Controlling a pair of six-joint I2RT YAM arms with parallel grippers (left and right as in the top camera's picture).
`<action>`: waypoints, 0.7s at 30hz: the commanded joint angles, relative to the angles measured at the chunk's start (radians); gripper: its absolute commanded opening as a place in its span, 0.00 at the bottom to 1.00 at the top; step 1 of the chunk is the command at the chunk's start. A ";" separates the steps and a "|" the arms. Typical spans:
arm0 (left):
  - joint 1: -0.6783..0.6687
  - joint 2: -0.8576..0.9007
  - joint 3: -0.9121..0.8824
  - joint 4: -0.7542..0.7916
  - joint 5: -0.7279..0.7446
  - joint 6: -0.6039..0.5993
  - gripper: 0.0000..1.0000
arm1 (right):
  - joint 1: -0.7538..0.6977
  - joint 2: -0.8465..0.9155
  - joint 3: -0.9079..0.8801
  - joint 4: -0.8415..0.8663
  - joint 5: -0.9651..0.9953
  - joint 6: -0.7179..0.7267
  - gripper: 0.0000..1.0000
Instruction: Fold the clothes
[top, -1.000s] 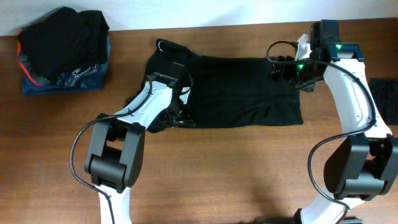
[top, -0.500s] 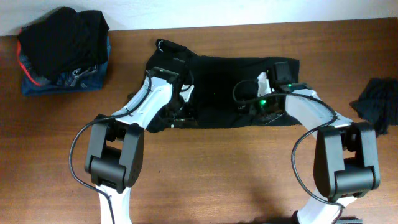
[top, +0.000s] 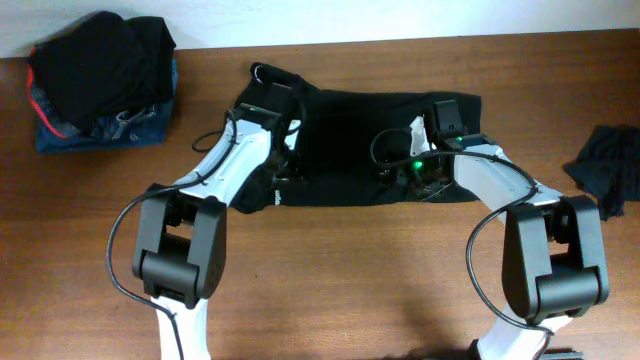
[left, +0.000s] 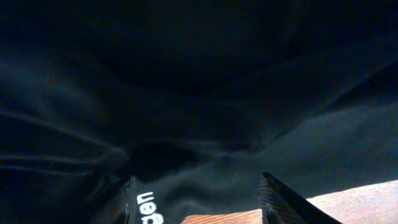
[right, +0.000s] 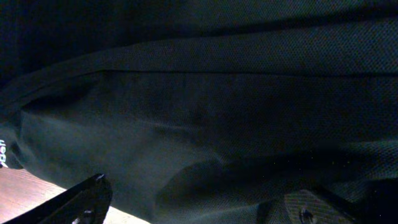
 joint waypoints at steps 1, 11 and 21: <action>0.008 0.010 0.018 -0.005 0.012 -0.014 0.63 | 0.005 -0.005 -0.010 0.003 0.010 0.008 0.94; 0.008 0.011 0.018 -0.061 0.120 -0.049 0.63 | 0.005 -0.005 -0.010 0.004 0.010 0.008 0.94; 0.008 0.089 0.019 0.011 0.109 -0.077 0.62 | 0.005 -0.005 -0.010 0.003 0.010 0.008 0.94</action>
